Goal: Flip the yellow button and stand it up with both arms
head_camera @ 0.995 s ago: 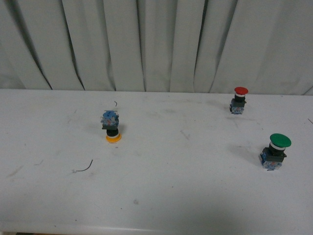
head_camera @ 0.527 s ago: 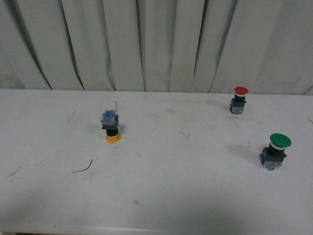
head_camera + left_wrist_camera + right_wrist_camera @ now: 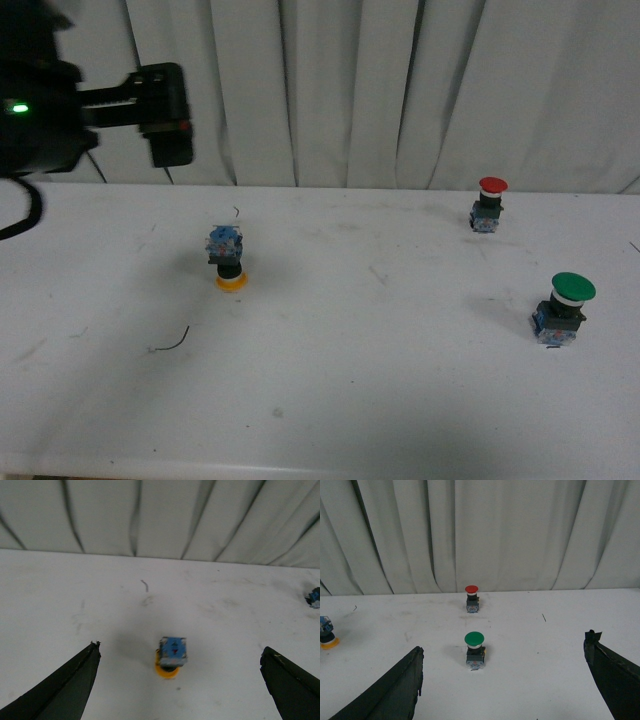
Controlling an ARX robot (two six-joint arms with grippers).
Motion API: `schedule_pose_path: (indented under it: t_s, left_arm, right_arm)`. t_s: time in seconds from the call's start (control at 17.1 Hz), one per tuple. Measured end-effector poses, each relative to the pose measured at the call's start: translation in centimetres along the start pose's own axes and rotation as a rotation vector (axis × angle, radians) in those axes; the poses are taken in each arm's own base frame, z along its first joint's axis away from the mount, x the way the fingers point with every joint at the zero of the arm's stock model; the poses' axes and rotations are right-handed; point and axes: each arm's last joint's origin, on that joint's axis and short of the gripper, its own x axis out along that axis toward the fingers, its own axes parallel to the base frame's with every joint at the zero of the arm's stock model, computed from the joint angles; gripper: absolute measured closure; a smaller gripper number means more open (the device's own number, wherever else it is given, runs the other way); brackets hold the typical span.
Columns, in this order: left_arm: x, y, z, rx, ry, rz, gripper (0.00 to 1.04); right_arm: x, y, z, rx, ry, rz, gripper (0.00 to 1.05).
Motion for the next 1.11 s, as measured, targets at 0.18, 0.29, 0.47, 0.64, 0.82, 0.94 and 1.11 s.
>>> schedule_pose_path:
  t_s: [0.18, 0.29, 0.47, 0.64, 0.82, 0.94, 1.11]
  left_arm:
    - [2.2, -0.3, 0.5, -0.002, 0.024, -0.017, 0.07]
    - [6.3, -0.5, 0.8, 0.0, 0.077, -0.016, 0.07]
    - [10.0, -0.4, 0.2, 0.019, 0.199, -0.015, 0.07]
    - [10.5, -0.1, 0.4, 0.02, 0.292, -0.069, 0.07]
    - [11.0, -0.1, -1.0, 0.069, 0.404, -0.109, 0.07]
    - [11.7, 0.1, -2.4, 0.091, 0.453, -0.101, 0.07]
    - [12.6, 0.1, -3.4, 0.097, 0.48, -0.093, 0.07]
  right_arm:
    - [0.0, 0.0, 0.0, 0.0, 0.0, 0.0, 0.06]
    - [0.0, 0.0, 0.0, 0.0, 0.0, 0.0, 0.06]
    - [0.0, 0.0, 0.0, 0.0, 0.0, 0.0, 0.06]
    - [0.0, 0.0, 0.0, 0.0, 0.0, 0.0, 0.06]
    - [0.0, 0.0, 0.0, 0.0, 0.0, 0.0, 0.06]
    - [0.0, 0.0, 0.0, 0.0, 0.0, 0.0, 0.06]
    - [0.0, 0.0, 0.0, 0.0, 0.0, 0.0, 0.06]
